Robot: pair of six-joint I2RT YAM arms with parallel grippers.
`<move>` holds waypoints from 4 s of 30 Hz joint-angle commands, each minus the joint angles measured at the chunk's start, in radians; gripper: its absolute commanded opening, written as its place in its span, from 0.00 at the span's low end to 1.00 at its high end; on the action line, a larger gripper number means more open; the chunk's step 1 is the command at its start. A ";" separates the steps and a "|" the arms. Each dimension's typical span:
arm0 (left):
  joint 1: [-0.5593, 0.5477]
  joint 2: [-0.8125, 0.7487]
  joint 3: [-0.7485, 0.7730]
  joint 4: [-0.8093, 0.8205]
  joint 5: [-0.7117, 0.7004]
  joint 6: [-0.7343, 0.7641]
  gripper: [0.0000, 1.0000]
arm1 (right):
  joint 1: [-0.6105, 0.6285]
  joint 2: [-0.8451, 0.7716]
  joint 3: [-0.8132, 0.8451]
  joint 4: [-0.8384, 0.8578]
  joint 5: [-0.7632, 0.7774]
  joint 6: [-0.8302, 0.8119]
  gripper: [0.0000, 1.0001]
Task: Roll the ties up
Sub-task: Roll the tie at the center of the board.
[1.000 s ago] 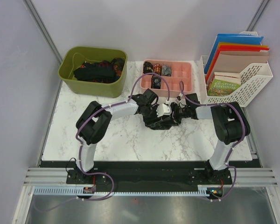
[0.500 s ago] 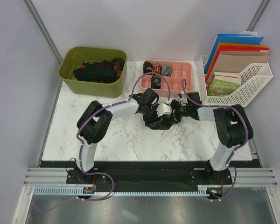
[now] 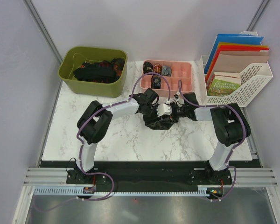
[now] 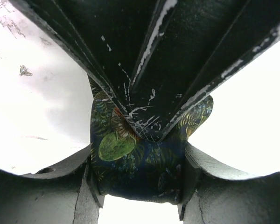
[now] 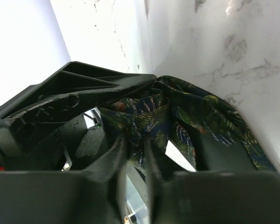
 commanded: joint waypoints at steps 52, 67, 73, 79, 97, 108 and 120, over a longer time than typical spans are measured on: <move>-0.016 -0.121 -0.084 0.204 -0.073 -0.223 0.15 | -0.054 0.033 0.040 -0.323 0.093 -0.242 0.41; -0.013 -0.193 -0.181 0.270 0.026 -0.232 0.02 | -0.074 0.119 0.020 -0.329 0.108 -0.227 0.55; 0.010 -0.233 -0.234 0.278 0.102 -0.211 0.02 | -0.083 0.170 0.039 -0.355 0.167 -0.227 0.61; 0.032 -0.268 -0.291 0.286 0.155 -0.165 0.02 | -0.084 0.165 0.039 -0.361 0.182 -0.231 0.64; -0.020 -0.134 -0.230 0.175 -0.052 -0.039 0.02 | -0.086 0.015 0.042 -0.209 -0.003 -0.167 0.51; -0.029 -0.107 -0.190 0.137 -0.090 -0.048 0.02 | -0.041 -0.011 0.036 -0.198 -0.016 -0.136 0.57; -0.036 -0.095 -0.166 0.126 -0.096 -0.057 0.02 | -0.014 0.018 0.024 -0.149 -0.004 -0.109 0.28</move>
